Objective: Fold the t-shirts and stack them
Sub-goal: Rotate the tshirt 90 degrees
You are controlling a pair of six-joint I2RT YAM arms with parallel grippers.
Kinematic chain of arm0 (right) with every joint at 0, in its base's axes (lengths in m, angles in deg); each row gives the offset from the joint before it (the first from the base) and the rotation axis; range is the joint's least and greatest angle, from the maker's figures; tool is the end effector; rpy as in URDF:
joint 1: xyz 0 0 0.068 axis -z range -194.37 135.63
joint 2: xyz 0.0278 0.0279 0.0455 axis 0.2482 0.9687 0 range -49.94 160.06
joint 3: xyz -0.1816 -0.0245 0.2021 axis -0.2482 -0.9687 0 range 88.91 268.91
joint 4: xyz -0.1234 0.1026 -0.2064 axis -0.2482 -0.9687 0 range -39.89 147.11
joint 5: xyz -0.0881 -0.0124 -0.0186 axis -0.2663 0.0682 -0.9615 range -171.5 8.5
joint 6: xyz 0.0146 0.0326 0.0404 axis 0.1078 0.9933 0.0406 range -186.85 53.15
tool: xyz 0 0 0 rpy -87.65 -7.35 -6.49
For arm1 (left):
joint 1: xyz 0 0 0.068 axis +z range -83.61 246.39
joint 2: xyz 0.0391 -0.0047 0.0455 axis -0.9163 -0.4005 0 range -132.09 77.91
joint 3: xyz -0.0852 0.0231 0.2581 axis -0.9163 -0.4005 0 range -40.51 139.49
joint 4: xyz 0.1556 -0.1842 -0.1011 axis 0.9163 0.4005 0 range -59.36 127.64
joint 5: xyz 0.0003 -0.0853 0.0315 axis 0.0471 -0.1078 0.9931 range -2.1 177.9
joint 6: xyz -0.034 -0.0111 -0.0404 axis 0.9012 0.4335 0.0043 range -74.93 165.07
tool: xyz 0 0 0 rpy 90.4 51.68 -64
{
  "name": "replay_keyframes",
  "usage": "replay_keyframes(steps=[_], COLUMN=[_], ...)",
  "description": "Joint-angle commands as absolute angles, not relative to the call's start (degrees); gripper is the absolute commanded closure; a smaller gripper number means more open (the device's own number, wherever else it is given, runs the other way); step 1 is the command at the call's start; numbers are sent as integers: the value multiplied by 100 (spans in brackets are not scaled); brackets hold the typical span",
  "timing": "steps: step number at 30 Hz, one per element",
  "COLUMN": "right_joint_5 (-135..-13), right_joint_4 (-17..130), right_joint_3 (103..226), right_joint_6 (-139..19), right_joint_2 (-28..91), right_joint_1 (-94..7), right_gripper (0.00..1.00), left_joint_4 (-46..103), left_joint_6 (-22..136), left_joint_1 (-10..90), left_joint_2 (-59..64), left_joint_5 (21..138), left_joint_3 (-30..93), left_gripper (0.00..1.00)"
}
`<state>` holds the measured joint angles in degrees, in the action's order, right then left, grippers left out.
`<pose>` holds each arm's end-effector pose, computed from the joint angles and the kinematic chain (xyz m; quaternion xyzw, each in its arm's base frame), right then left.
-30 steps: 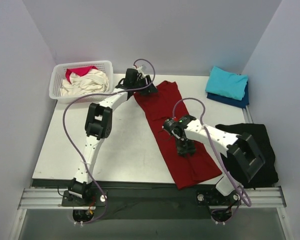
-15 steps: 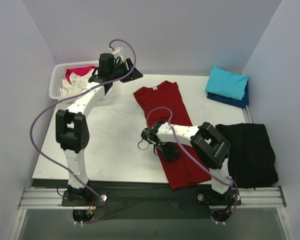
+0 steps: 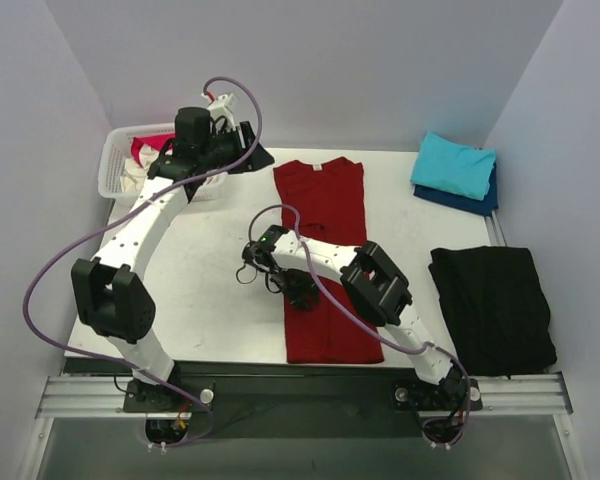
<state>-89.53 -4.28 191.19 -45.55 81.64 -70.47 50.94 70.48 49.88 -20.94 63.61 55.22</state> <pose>0.2479 0.3599 0.1341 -0.2986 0.9518 -0.0584 0.0392 0.3853 -0.1294 0.3786 0.0518 0.8236 -0.3562 0.4382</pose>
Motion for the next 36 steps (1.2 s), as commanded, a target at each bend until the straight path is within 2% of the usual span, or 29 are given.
replay_keyframes(steps=[1,4,9,15,21,26,28,29,30,31,32,33,36], right_joint_5=[-8756,-8844,-9562,-10442,-10629,-10252,-10163,-10163,-10206,-10224,-10216,-10172,-10058], right_joint_4=[684,630,666,973,1149,1140,1149,1149,1149,1175,1202,1237,1369], right_joint_3=[19797,20043,19728,18613,17207,15915,15344,15150,14992,14695,14561,14438,14042], right_joint_6=[-4584,-4567,-4365,-3900,-3338,-2871,-2722,-2660,-2599,-2520,-2406,-2344,-2133], right_joint_2=[8690,8769,8183,6577,4992,4209,3892,3656,3506,3357,3042,2882,2398], right_joint_1=[-7080,-7018,-6948,-6956,-6860,-6675,-6693,-6719,-6745,-6789,-6798,-6790,-6728], right_gripper=[72,72,73,71,67,63,57,51,39,35,32,29,28], left_joint_4=[5437,5560,5640,5806,6360,6606,6703,6712,6712,6694,6633,6624,6659], left_joint_6=[6836,6845,6828,6801,6757,6784,6793,6714,6661,6635,6591,6590,6792], left_joint_1=[5013,5013,5004,5013,4978,4838,4794,4776,4767,4758,4750,4741,4714], left_joint_2=[-1781,-1737,-1710,-1701,-1720,-1307,-938,-771,-361,-113,133,597,1284], left_joint_5=[6514,6610,6699,7164,7367,7332,7349,7332,7340,7401,7410,7393,7156], left_joint_3=[5345,5213,5055,4967,4722,3433,2948,2745,2282,2086,1867,1551,1032], left_gripper=[39,39,39,39,39,39,39,36,34,31,22,18,16])
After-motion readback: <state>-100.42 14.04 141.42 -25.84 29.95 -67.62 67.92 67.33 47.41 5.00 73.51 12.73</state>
